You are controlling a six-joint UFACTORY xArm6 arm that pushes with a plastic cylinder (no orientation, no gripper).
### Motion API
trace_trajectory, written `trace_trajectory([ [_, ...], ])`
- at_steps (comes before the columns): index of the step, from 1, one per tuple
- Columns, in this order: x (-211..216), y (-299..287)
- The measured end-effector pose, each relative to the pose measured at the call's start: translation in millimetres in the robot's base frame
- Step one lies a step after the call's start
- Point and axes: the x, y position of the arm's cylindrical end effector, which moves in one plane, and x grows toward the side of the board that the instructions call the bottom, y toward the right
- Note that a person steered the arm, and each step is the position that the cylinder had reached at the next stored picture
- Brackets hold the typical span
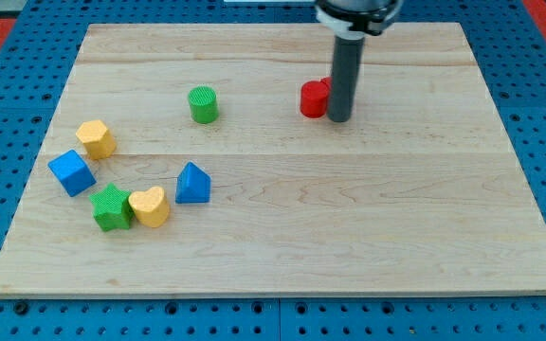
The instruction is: Place blue blocks parallel to the bottom of the red blocks
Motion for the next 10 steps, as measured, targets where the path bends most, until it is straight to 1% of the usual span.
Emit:
trace_trajectory([
  [1,43.5,25.5],
  [2,72.6,32.3],
  [4,83.1,28.3],
  [5,104.4,-2.5],
  [6,129.7,-53.0],
  [8,190.3,-185.3],
  [9,212.1,-287.7],
  [10,211.7,-396.1],
])
